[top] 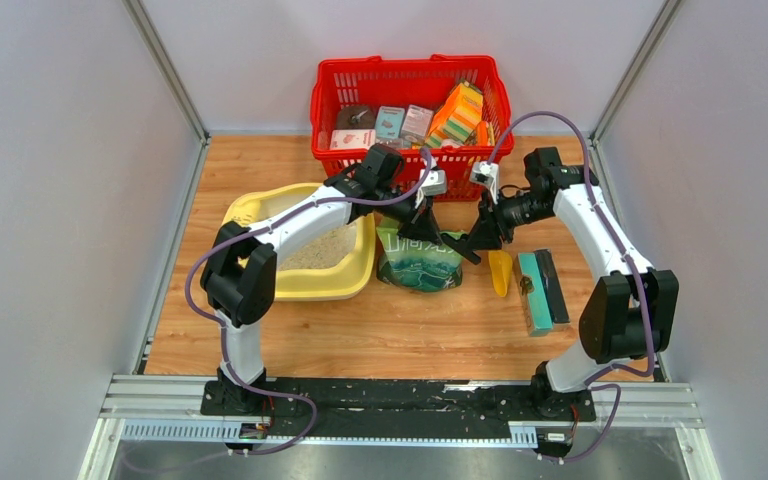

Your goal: Fill the litter box with clean litter

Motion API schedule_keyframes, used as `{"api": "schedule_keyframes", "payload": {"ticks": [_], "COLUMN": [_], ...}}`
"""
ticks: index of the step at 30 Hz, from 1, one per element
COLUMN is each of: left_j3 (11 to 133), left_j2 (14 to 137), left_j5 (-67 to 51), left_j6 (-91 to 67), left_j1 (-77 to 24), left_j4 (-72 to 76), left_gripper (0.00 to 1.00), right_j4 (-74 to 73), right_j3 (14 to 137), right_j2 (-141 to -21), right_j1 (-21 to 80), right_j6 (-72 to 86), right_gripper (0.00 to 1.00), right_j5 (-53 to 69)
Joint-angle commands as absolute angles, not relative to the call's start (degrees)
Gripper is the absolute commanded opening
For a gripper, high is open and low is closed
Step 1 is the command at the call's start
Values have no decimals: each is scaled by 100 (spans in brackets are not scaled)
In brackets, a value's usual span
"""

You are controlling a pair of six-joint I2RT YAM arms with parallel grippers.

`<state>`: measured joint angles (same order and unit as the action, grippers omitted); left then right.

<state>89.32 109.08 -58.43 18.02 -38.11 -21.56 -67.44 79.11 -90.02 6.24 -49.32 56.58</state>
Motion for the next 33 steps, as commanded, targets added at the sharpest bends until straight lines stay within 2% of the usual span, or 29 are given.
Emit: {"api": "schedule_keyframes", "payload": {"ticks": [1, 2, 4, 5, 8, 13, 18, 21, 22, 26, 33], "left_j3": [9114, 9123, 9123, 9132, 9149, 9035, 8974, 8982, 8982, 9035, 8860], "left_j2": [10977, 10969, 10951, 10942, 10872, 10758, 10784, 10846, 10872, 10881, 10723], "left_j5": [-6030, -6012, -5977, -6003, -6021, -6012, -5950, -5933, -5898, -5880, -5810], "left_j6": [1644, 1626, 1565, 1564, 1652, 1854, 2039, 1916, 1873, 1837, 1670], "left_j1": [-3832, -3832, -3797, -3779, -3692, -3569, -3559, -3560, -3568, -3551, -3568], "left_j4": [-2118, -2109, -2127, -2144, -2250, -2417, -2514, -2304, -2259, -2127, -1802], "left_gripper": [1, 7, 27, 30, 35, 36, 31, 19, 13, 3, 0], "right_j4": [-6548, -6600, -6688, -6819, -7257, -8041, -8472, -8630, -8666, -8903, -9158], "right_j3": [8007, 8007, 8051, 8068, 8165, 8699, 9298, 9439, 9439, 9404, 9431], "right_j2": [-9009, -9017, -8991, -8948, -8860, -8649, -8446, -8455, -8490, -8631, -8692], "right_j1": [668, 668, 677, 659, 572, 238, 211, 228, 237, 360, 641], "right_j6": [-4948, -4974, -5080, -5132, -5440, -5932, -6530, -6897, -6978, -7391, -7690], "right_gripper": [24, 11, 2, 0, 0, 0, 0, 0, 0, 0, 0], "right_j5": [5643, 5625, 5581, 5520, 5449, 5528, 5239, 5072, 5019, 4765, 4298]}}
